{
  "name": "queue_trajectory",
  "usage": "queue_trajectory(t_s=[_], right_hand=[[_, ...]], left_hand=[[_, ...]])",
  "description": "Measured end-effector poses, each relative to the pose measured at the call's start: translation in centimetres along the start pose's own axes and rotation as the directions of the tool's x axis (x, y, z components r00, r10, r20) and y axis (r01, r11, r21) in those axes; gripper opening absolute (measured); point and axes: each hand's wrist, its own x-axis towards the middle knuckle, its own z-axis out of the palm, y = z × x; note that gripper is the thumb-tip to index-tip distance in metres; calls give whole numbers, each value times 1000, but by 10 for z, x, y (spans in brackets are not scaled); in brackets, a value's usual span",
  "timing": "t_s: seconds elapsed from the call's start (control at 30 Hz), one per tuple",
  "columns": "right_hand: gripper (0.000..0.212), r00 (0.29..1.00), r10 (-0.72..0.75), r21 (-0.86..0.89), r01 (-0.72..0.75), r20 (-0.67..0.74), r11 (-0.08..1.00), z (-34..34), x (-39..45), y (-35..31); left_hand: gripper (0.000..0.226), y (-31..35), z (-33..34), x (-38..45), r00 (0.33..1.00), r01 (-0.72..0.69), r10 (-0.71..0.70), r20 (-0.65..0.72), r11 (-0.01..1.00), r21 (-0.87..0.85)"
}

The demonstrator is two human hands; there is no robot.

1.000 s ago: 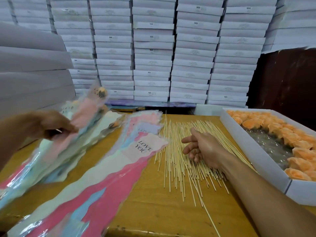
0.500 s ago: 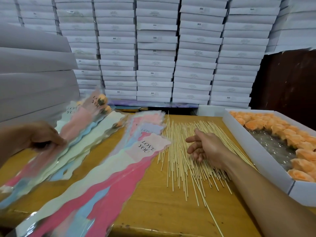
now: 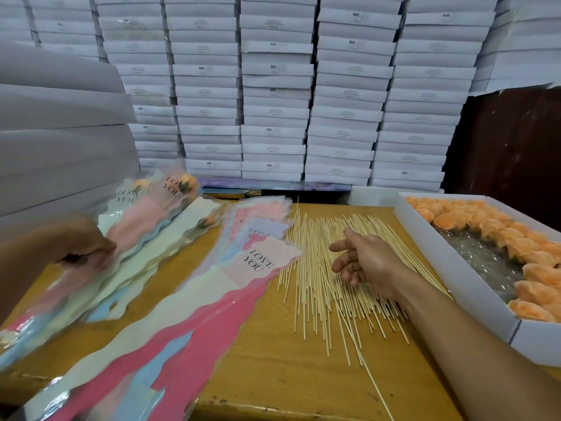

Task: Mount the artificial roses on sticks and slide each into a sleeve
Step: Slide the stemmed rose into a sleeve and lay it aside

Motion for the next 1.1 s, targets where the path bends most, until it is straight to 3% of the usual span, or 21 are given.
queue_trajectory(t_s=[0.23,0.47,0.6,0.73,0.9,1.1], right_hand=[[47,1000,1,-14,-1,11,1000,-1,3,2],[46,1000,7,-11,-6,18,1000,0,5,4],[46,1000,1,-2,-1,17,1000,-1,5,4],[45,1000,-7,0,7,11,1000,-1,6,4],[44,1000,-20,15,20,6,1000,-3,5,3],[33,999,-48,-33,48,3,998,-6,5,4]], left_hand=[[48,-11,3,24,998,-28,34,-52,995,98],[43,29,5,-22,985,-69,102,-139,972,225],[66,52,8,-37,976,-93,138,-166,962,256],[69,82,17,-56,952,-136,215,-216,934,329],[36,138,51,-93,903,-320,384,-191,900,297],[23,200,116,-145,873,-479,482,-77,876,61]])
